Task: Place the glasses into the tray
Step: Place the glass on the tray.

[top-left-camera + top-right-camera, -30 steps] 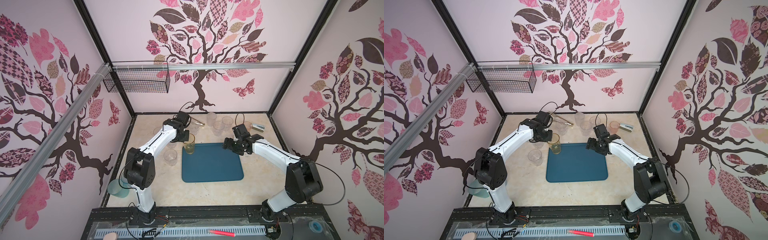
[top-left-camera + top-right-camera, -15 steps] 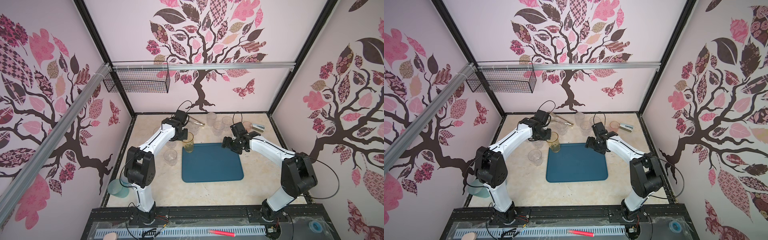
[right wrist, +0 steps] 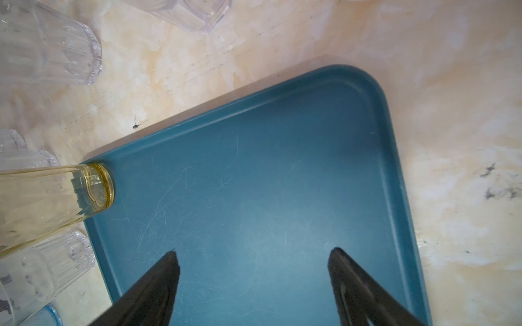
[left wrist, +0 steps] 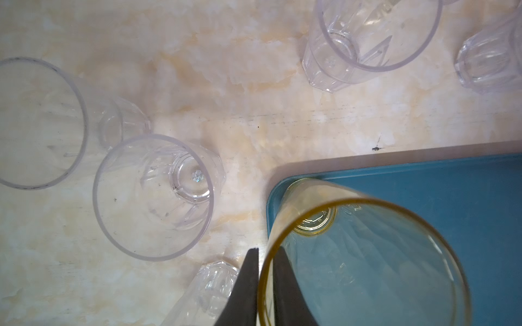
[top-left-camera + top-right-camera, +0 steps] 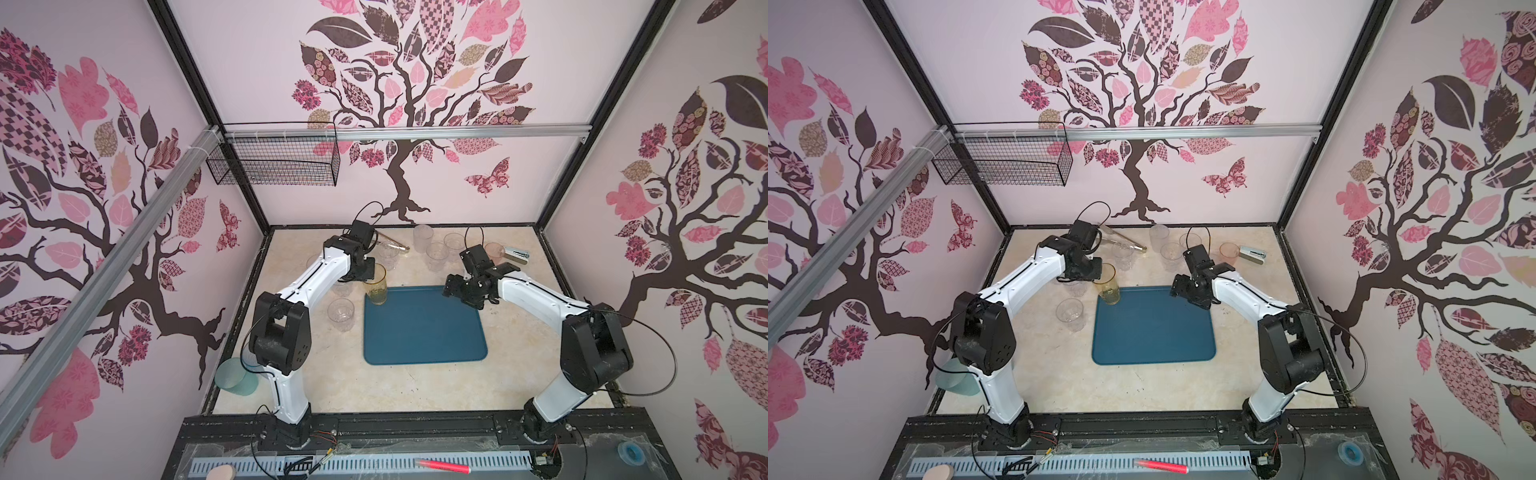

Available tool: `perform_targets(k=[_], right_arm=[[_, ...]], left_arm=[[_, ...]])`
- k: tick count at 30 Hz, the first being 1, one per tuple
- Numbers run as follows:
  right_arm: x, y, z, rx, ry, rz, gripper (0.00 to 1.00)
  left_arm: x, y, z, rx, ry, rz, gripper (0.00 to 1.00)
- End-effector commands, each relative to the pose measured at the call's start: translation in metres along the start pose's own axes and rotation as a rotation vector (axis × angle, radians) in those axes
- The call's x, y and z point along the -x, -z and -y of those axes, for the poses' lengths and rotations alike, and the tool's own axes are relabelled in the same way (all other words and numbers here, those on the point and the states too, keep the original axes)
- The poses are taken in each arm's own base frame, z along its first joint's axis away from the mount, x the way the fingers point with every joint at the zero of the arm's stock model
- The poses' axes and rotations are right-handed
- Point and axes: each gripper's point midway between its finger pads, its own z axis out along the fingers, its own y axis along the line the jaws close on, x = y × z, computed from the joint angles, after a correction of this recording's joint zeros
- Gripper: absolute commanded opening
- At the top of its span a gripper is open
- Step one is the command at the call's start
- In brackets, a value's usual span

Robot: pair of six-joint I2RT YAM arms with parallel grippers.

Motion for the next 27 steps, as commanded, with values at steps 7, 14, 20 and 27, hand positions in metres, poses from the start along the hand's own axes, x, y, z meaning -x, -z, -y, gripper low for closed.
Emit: perform_targets(k=[7,14,20,27], right_arm=[[0.000,0.003,-0.006,0.019,-0.006,0.001,0.86],[0.000,0.006,-0.008,0.031,-0.003,0.008,0.86],[0.001,0.009,-0.009,0.038,0.001,0.016,0.86],[0.003,0.014,-0.011,0.049,0.013,0.034,0.86]], left_arm=[[0.006,0.001,-0.002,0.010,0.001,0.009,0.21],[0.008,0.008,0.006,-0.009,-0.008,0.023,0.21],[0.013,0.023,0.014,-0.022,-0.024,0.054,0.27],[0.012,0.043,0.015,-0.031,-0.035,0.067,0.35]])
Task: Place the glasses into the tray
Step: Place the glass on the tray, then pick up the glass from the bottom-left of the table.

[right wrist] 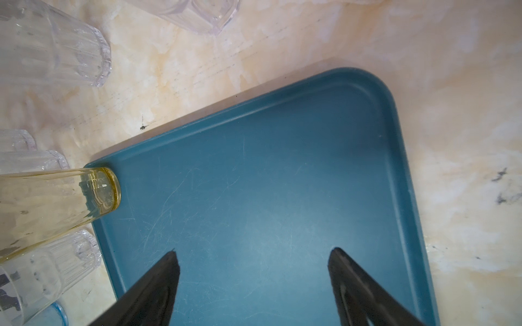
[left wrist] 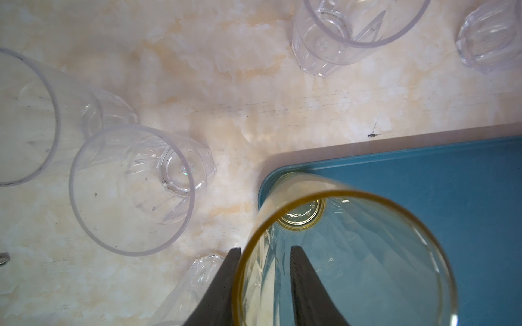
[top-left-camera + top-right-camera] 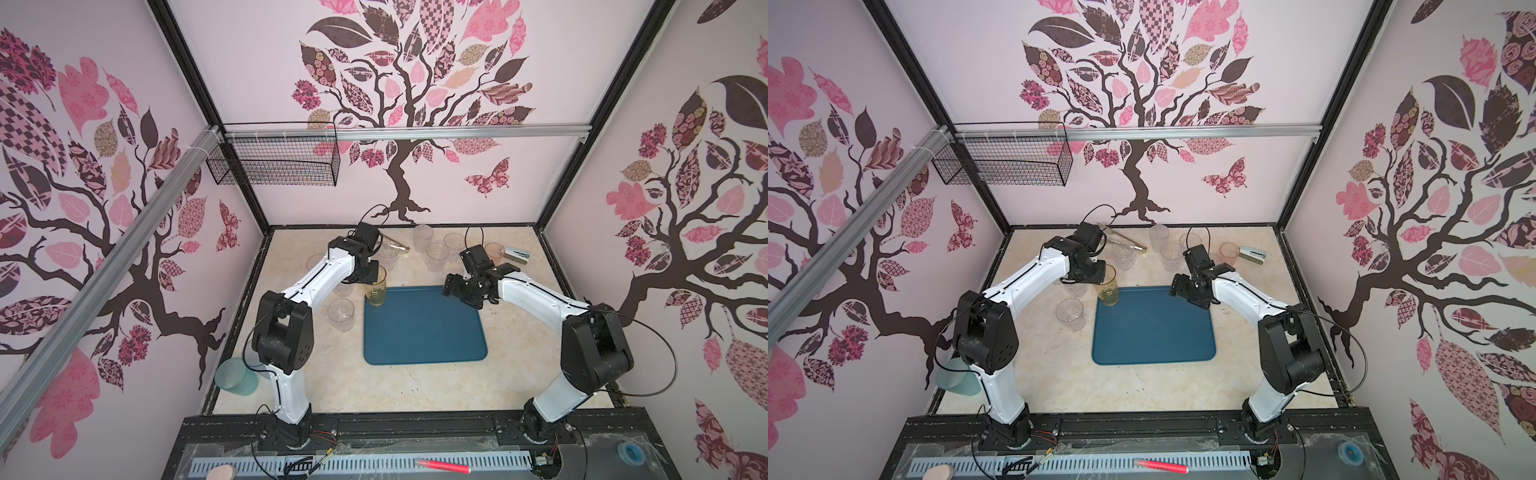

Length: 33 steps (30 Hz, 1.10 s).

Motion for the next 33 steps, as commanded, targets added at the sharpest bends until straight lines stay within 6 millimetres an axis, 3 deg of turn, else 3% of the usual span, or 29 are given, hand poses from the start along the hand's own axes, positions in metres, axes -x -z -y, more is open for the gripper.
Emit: perform_targets(k=[1,5,14,19,21,26,33], right_arm=[[0.003,0.014,-0.007,0.030,0.012,0.029,0.86],[0.004,0.016,-0.011,0.048,0.016,0.032,0.86],[0.004,0.027,-0.022,0.089,0.027,0.057,0.86],[-0.003,0.042,-0.047,0.108,0.105,0.071,0.86],[-0.012,0.047,-0.062,0.122,0.148,0.066,0.86],[-0.037,0.054,-0.103,0.183,0.242,0.044,0.86],[-0.054,0.061,-0.149,0.253,0.372,0.037,0.86]], left_arm=[[0.019,0.041,0.003,-0.025,-0.003,0.090,0.36],[0.021,0.064,0.006,-0.043,-0.026,0.128,0.46],[0.014,0.103,-0.002,-0.051,-0.012,0.173,0.48],[0.002,0.124,-0.031,-0.053,0.078,0.196,0.48],[-0.006,0.136,-0.053,-0.051,0.143,0.206,0.48],[-0.046,0.162,-0.099,0.024,0.266,0.211,0.48],[-0.111,0.171,-0.141,0.149,0.438,0.133,0.51]])
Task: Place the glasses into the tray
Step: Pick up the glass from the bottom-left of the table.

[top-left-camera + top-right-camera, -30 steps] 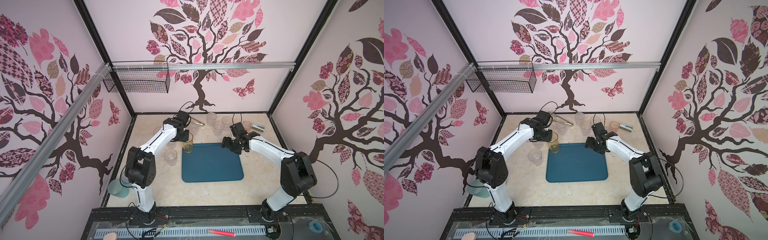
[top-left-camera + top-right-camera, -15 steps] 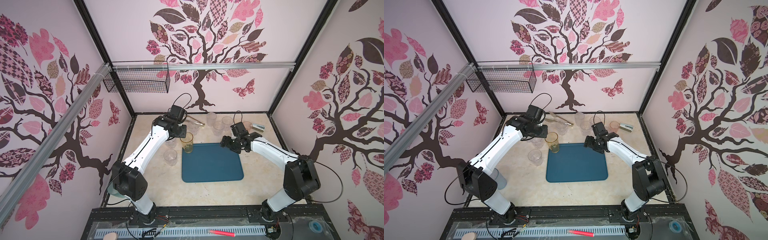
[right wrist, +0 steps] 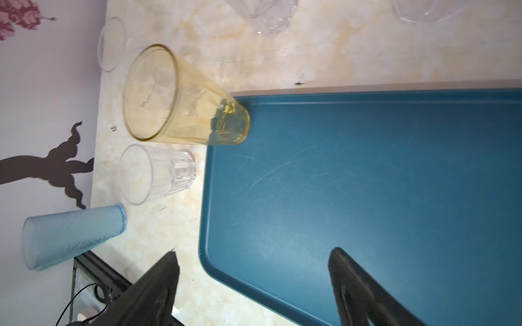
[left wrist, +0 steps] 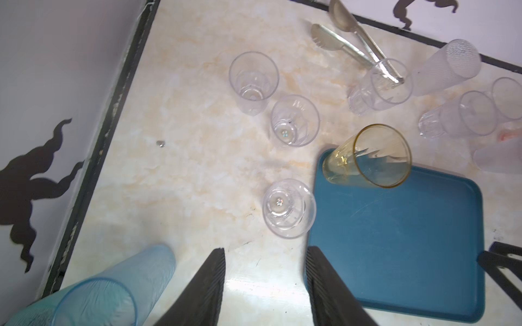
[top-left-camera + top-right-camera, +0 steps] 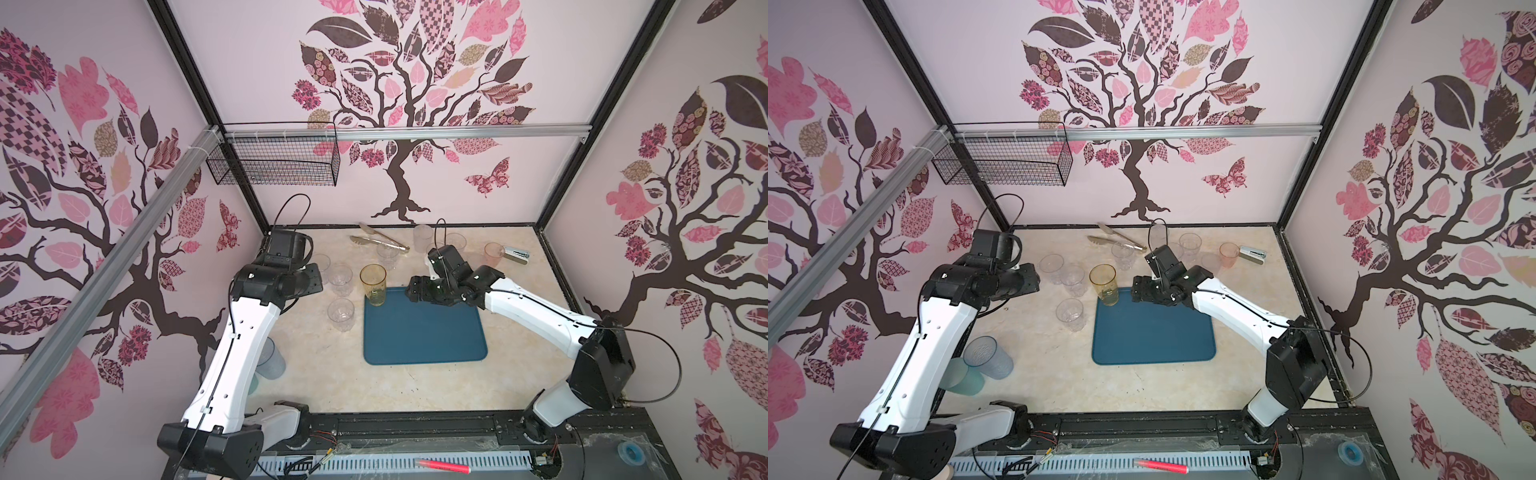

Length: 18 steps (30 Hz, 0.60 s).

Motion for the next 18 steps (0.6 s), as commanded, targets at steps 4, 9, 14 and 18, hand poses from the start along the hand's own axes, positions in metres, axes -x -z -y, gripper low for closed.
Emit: perform_targets(k=[4,9,14,18], right_arm=[[0.002,0.000,-0.017,0.013,0.074,0.002,0.86],[0.003,0.002,-0.017,0.022,0.078,0.021,0.86],[0.001,0.004,-0.016,0.032,0.078,0.033,0.87],[-0.001,0.005,-0.011,0.019,0.091,0.032,0.87]], left_arm=[[-0.045,0.000,-0.056,0.155,0.210,-0.091,0.51],[-0.053,0.012,-0.075,0.258,0.302,-0.109,0.54],[-0.069,-0.007,-0.087,0.303,0.363,-0.155,0.60],[-0.078,-0.024,-0.095,0.282,0.462,-0.198,0.59]])
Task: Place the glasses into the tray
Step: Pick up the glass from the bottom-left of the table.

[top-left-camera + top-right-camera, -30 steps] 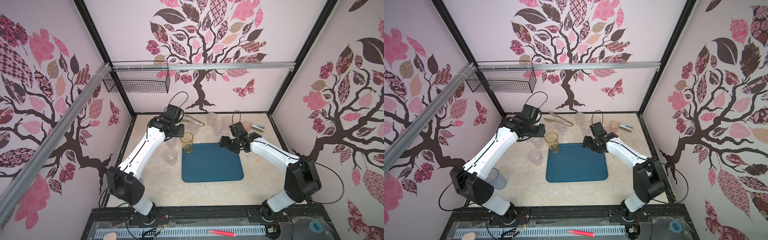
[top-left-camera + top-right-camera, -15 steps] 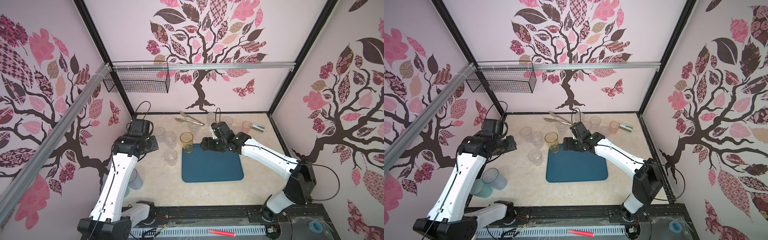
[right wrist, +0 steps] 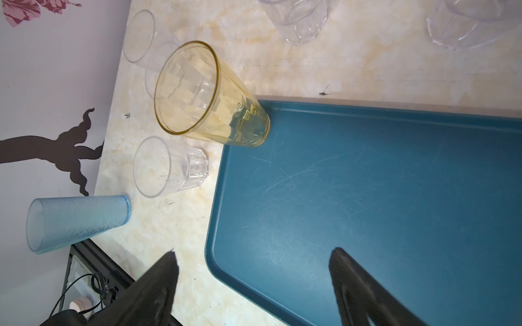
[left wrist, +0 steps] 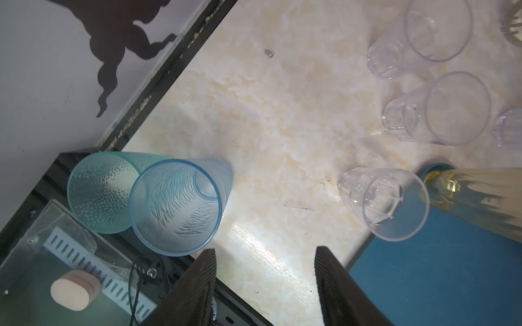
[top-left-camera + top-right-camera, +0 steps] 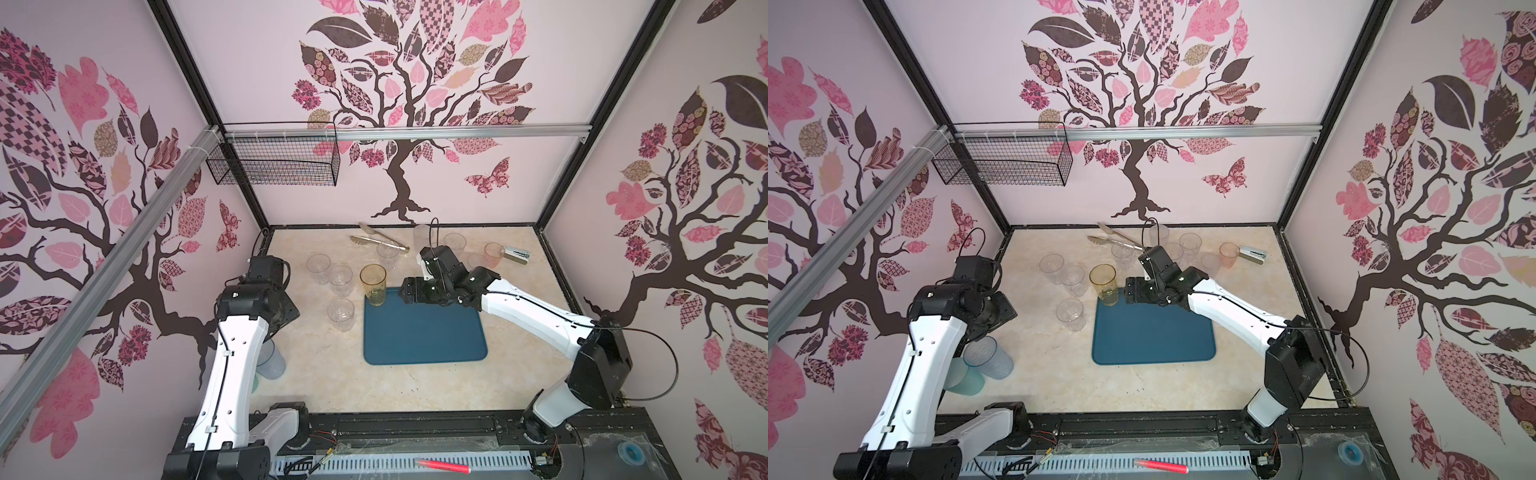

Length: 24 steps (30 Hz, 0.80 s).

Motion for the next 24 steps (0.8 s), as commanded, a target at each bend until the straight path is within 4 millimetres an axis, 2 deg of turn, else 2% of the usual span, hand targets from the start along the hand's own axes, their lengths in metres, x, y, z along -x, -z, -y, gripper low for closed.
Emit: perform_targets(k=[1,6,11,16,24], right_arm=[[0.006,0.011,-0.002,-0.002,0.028,0.031,0.87],[0.005,0.012,0.001,-0.015,0.038,0.034,0.87],[0.004,0.012,0.004,-0.029,0.031,0.034,0.87],[0.001,0.012,0.008,-0.034,0.012,0.041,0.87],[0.002,0.013,0.011,-0.047,0.006,0.052,0.86]], left_arm=[[-0.004,-0.014,-0.001,-0.015,0.065,-0.032,0.59],[-0.003,-0.020,-0.011,0.042,0.068,-0.018,0.59],[-0.011,-0.039,-0.015,0.077,0.067,-0.056,0.59],[-0.009,-0.048,-0.020,0.081,0.085,-0.058,0.58],[-0.018,-0.066,-0.027,0.103,0.106,-0.085,0.56]])
